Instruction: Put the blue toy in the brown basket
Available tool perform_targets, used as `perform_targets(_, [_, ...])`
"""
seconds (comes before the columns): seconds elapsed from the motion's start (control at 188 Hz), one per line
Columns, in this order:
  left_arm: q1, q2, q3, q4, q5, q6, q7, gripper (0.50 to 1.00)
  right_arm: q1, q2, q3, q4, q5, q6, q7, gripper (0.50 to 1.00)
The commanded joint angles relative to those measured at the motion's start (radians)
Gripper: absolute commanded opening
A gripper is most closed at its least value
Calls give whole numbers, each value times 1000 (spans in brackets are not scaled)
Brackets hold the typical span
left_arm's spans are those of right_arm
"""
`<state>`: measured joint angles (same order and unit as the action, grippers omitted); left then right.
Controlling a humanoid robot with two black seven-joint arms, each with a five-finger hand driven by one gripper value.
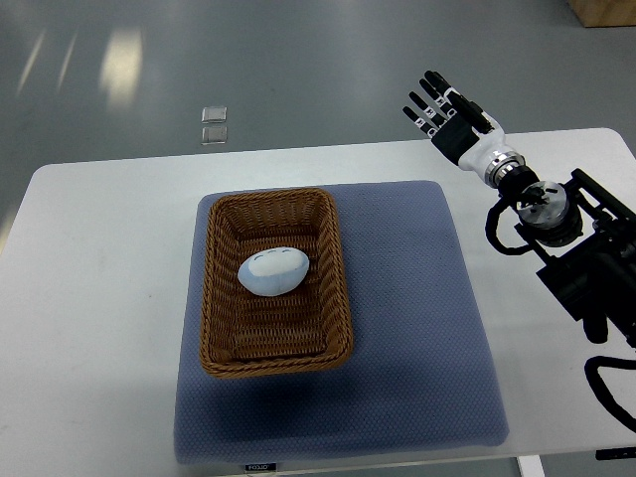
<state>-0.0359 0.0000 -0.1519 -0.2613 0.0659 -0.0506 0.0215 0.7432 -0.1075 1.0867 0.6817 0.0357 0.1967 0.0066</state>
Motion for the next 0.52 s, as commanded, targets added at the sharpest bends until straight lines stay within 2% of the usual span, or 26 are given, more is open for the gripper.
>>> perform_targets(0.0, [-1, 0, 0, -2, 0, 0, 0, 1000, -22, 2, 2, -2, 10, 36, 1, 911])
perform_targets(0.228, [1, 0, 0, -6, 0, 0, 0, 1000, -64, 9, 4, -27, 12, 64, 3, 911])
perform_targets(0.515, [1, 0, 0, -6, 0, 3, 0, 1000, -97, 12, 6, -27, 12, 153, 4, 909])
